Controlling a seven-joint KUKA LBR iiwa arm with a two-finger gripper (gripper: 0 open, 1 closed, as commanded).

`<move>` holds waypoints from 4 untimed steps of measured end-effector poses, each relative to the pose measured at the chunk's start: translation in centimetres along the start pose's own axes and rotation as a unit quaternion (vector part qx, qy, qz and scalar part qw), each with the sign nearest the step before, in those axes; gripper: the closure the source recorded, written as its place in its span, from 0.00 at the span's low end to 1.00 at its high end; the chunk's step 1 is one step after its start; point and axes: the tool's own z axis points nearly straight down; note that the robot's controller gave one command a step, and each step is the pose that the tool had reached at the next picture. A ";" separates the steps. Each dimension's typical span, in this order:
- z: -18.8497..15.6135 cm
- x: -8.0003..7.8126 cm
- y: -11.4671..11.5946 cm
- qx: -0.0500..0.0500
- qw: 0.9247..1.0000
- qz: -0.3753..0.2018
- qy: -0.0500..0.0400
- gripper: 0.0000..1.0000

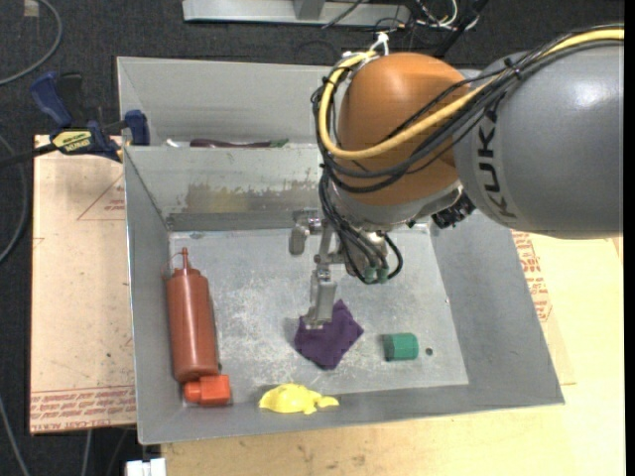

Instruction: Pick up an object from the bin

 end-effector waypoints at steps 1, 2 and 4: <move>-0.4 -0.2 -0.1 -0.001 1.000 0.002 -0.004 0.00; 5.5 1.1 -2.6 -0.001 1.000 -0.020 -0.005 0.00; 11.6 2.9 -7.8 -0.001 0.995 -0.104 -0.005 0.00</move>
Offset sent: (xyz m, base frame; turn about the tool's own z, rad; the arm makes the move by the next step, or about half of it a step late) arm -0.0381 -0.0789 -0.1742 -0.1259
